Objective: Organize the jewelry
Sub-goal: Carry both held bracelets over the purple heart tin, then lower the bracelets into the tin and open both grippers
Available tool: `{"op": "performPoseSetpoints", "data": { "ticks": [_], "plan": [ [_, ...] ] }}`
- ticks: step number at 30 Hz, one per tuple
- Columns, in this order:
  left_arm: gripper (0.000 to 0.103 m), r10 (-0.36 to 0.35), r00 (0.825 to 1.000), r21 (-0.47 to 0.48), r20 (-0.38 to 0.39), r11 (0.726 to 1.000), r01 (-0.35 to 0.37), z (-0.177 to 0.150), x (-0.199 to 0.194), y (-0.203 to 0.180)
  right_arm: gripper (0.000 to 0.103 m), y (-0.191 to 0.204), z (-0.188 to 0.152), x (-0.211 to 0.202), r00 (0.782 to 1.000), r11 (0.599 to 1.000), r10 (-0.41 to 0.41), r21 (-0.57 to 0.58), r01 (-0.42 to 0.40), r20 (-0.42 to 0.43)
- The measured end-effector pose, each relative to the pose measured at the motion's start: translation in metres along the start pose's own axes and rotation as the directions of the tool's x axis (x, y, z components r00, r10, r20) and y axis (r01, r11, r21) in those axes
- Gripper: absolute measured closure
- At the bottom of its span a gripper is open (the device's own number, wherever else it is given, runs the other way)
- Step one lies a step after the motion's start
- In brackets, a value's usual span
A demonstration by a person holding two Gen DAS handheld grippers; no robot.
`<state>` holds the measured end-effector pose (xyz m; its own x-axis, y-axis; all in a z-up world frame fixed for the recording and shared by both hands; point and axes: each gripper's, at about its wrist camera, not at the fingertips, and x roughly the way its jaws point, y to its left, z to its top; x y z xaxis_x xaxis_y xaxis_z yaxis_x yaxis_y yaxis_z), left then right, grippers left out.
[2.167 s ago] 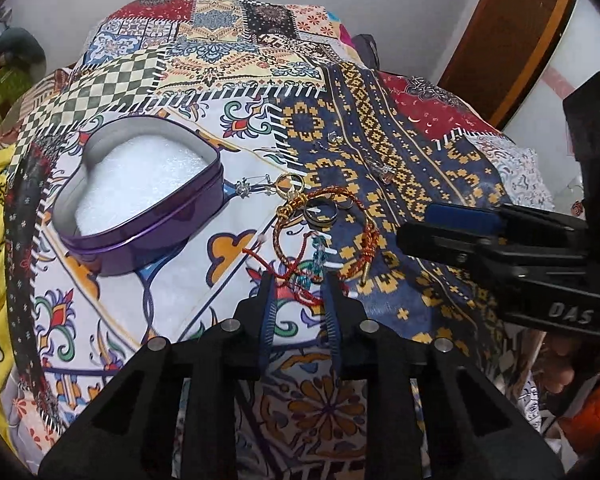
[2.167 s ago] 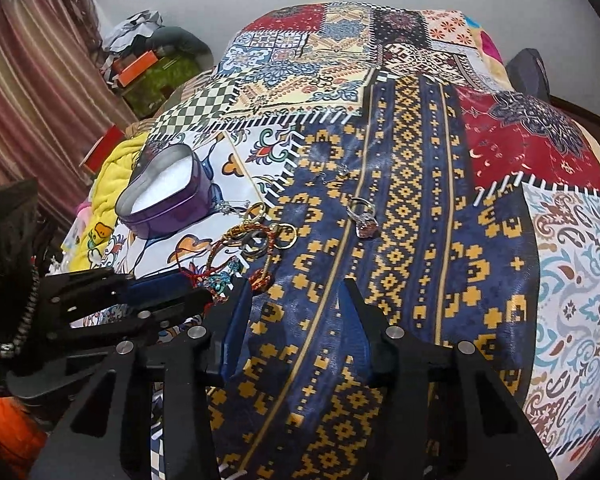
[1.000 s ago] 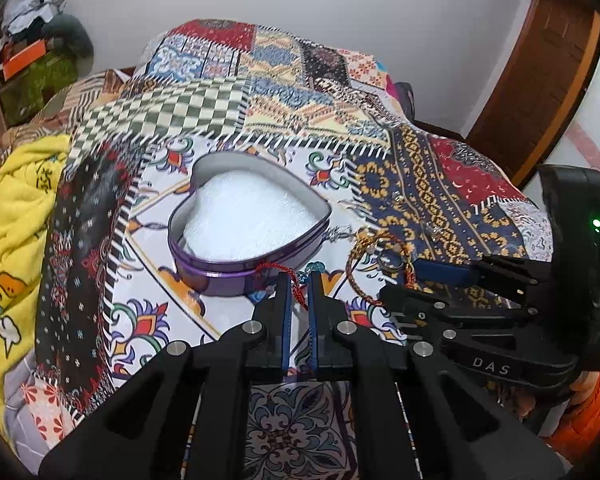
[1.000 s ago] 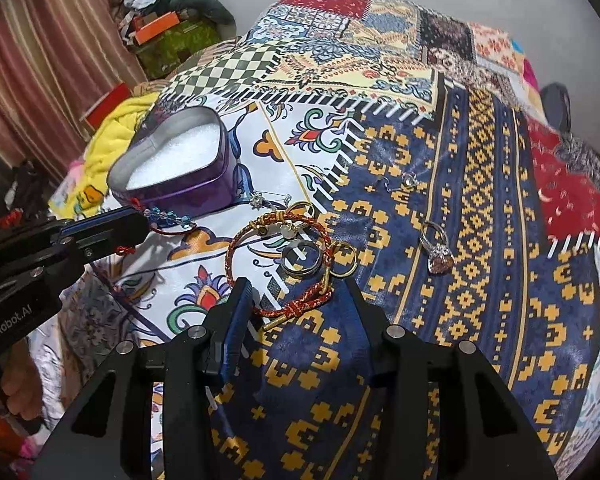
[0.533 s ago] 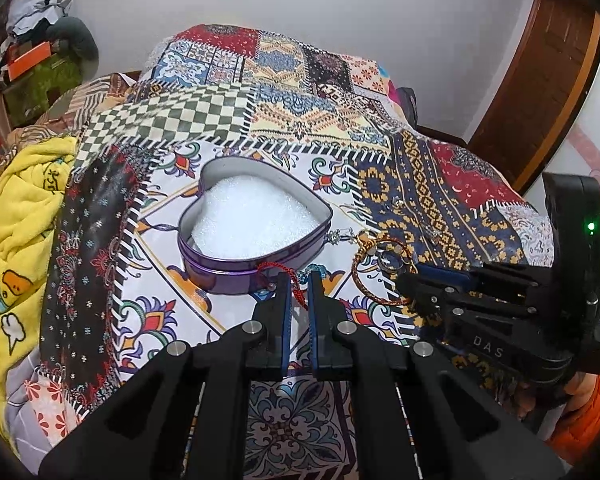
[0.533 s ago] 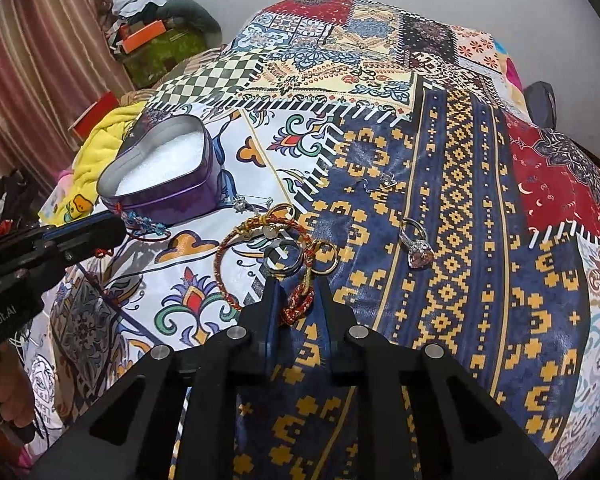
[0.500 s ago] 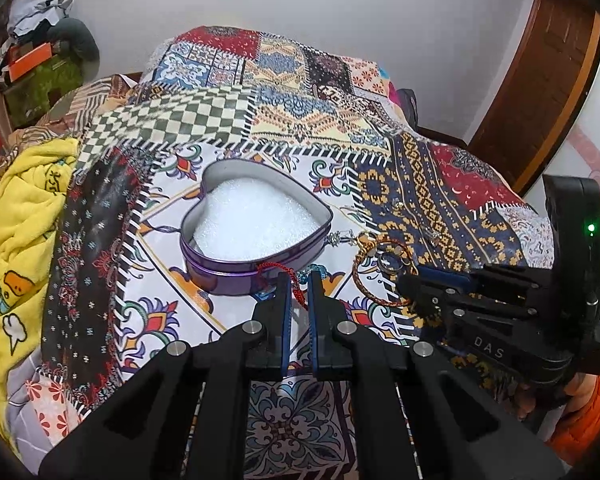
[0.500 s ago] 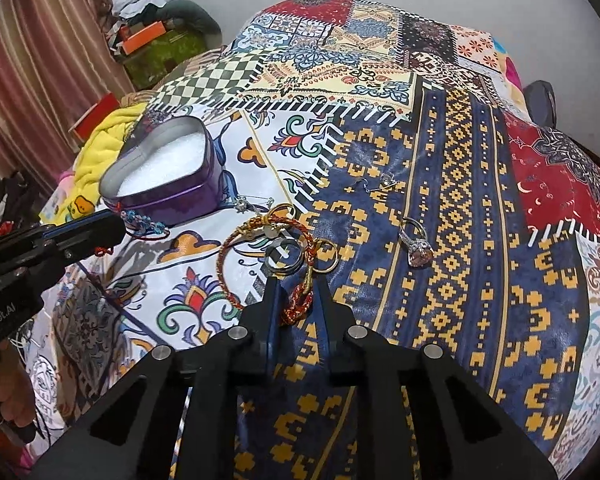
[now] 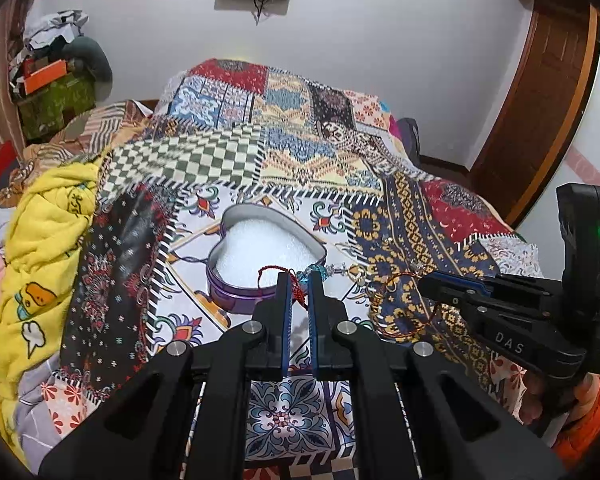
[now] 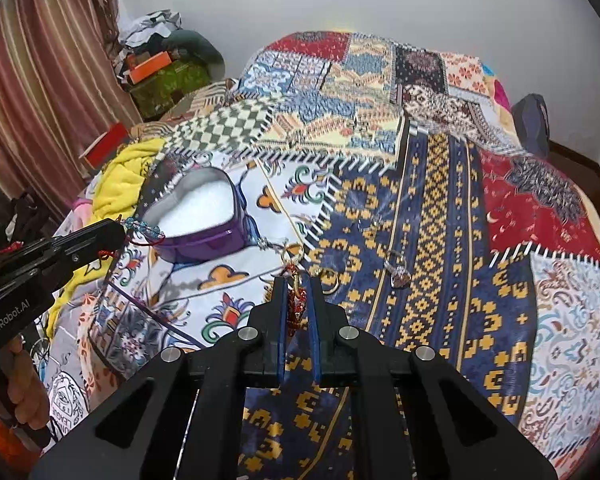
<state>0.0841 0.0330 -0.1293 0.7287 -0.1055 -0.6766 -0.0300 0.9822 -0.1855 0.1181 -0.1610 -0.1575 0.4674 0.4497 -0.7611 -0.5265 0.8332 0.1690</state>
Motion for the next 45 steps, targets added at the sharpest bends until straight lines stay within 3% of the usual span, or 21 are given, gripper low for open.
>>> {"op": "performPoseSetpoints", "data": {
  "ticks": [15,26,32,37,45],
  "plan": [
    [0.097,0.036,0.994,0.009,0.102,0.999,-0.037,0.019,-0.029,0.009,0.095,0.022,0.028,-0.024,0.994,0.999,0.026,-0.043,-0.021,0.108],
    [0.097,0.070,0.984,0.002,0.163,0.997,-0.071,0.038,-0.035,0.024,0.095,0.046,0.062,-0.018,0.983,0.993,0.090,-0.093,-0.076,0.160],
    [0.097,0.063,0.986,-0.022,0.155,0.998,-0.060,0.042,-0.024,0.035,0.095,0.058,0.070,0.004,0.982,0.985,0.141,-0.119,-0.126,0.125],
    [0.097,0.046,0.992,-0.061,0.116,0.997,-0.039,0.043,-0.006,0.044,0.095,0.063,0.074,0.039,0.983,0.975,0.181,-0.136,-0.175,0.031],
    [0.097,0.037,0.998,-0.072,0.041,0.997,-0.034,0.038,0.026,0.049,0.095,0.055,0.070,0.069,0.981,0.973,0.183,-0.133,-0.190,-0.068]
  ]
}}
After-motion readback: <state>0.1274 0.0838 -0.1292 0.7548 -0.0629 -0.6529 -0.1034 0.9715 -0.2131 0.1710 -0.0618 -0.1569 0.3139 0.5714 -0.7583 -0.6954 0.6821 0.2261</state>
